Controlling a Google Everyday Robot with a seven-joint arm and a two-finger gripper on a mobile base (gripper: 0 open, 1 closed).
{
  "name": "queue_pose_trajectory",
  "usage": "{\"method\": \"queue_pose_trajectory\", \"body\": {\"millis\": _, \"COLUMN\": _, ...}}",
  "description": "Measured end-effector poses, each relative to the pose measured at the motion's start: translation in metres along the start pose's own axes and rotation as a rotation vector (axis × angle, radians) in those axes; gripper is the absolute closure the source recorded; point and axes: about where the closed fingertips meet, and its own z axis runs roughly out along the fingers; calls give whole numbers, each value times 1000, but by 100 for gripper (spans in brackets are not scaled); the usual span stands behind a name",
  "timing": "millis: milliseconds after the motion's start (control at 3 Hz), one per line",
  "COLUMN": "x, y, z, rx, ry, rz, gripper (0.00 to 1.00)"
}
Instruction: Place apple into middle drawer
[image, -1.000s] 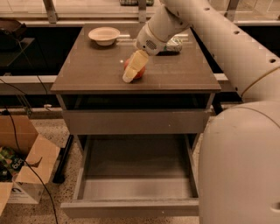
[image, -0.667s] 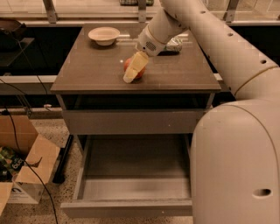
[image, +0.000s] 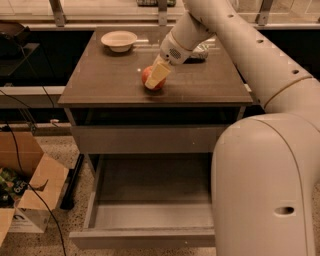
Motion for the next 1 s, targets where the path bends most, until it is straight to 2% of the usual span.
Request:
{"method": "queue_pose_trajectory", "body": {"millis": 667, "x": 7, "y": 4, "z": 8, "rx": -11, "ry": 25, "rz": -2, "gripper": 89}}
{"method": "queue_pose_trajectory", "body": {"millis": 1000, "x": 12, "y": 7, "z": 14, "rx": -19, "ry": 40, "rz": -3, "gripper": 100}}
